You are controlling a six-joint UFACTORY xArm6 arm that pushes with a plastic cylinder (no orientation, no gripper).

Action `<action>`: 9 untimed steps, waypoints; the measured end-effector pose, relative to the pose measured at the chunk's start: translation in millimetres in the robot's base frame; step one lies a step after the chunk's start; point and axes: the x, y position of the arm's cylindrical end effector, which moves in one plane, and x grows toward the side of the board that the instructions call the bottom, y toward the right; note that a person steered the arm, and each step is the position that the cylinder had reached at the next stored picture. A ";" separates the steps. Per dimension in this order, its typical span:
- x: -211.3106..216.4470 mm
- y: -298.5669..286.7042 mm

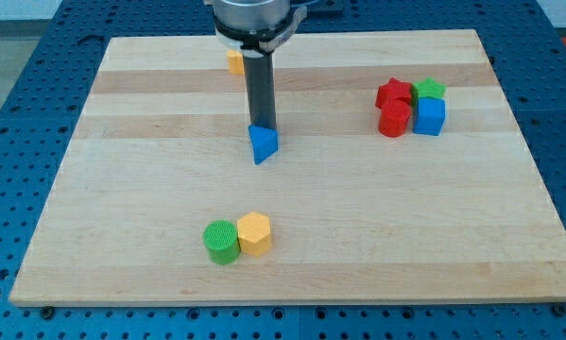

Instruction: Push the yellow heart slightly down

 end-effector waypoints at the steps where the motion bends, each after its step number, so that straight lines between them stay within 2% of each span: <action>1: 34.3 0.0; 2: 79.3 0.0; 3: 97.3 0.0; 5: 57.0 11.9; 7: -47.8 44.2; 8: -132.1 53.1; 9: -196.4 34.4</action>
